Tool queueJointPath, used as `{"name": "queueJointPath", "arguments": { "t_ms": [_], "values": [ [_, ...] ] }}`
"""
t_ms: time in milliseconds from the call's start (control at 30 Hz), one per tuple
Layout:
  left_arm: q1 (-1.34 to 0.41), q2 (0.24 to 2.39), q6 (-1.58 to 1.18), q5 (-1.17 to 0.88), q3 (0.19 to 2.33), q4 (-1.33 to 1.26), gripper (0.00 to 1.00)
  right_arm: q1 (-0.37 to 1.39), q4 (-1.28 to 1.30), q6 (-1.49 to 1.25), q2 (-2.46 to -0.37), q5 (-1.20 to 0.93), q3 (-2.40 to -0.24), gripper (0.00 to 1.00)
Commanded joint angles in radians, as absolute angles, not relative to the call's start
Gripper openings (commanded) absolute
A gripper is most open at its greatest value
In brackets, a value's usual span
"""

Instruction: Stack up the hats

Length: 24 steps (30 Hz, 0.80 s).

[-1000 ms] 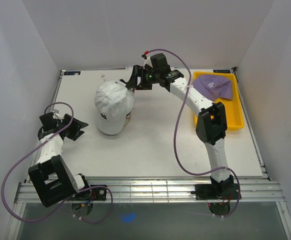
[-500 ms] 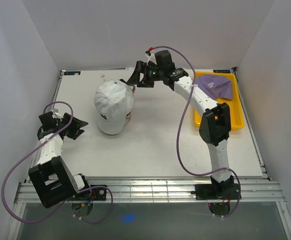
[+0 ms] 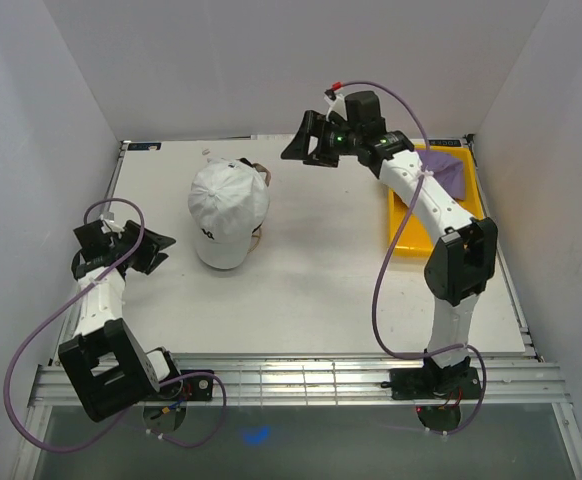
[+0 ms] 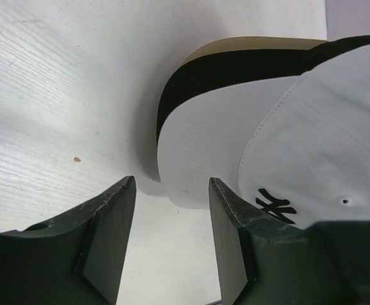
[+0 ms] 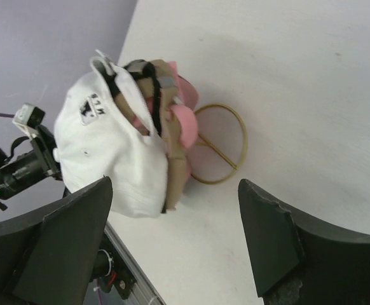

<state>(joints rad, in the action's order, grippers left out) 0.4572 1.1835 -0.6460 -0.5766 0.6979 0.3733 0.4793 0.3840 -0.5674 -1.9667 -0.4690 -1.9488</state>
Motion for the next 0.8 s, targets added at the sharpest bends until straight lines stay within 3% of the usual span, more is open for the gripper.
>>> {"name": "queueJointPath", "arguments": {
  "t_ms": [0, 167, 333, 600, 767],
  "values": [
    [0.465, 1.138, -0.658, -0.624, 0.738, 0.365, 0.6, 0.39, 0.484, -0.486, -1.832, -0.405, -1.866, 0.85],
    [0.454, 1.108, -0.681, -0.658, 0.719, 0.337, 0.6, 0.203, 0.557, -0.427, -1.679, -0.342, -1.68, 0.86],
    [0.446, 1.085, -0.701, -0.673, 0.701, 0.31, 0.6, -0.024, 0.652, -0.38, -1.661, -0.258, -1.603, 0.88],
    [0.431, 1.052, -0.716, -0.693, 0.664, 0.304, 0.6, -0.166, 0.644, -0.491, -1.79, -0.173, -1.693, 0.9],
    [0.408, 1.0, -0.704, -0.664, 0.643, 0.328, 0.59, -0.187, 0.649, -0.575, -1.966, -0.127, -1.892, 0.9]
  ]
}}
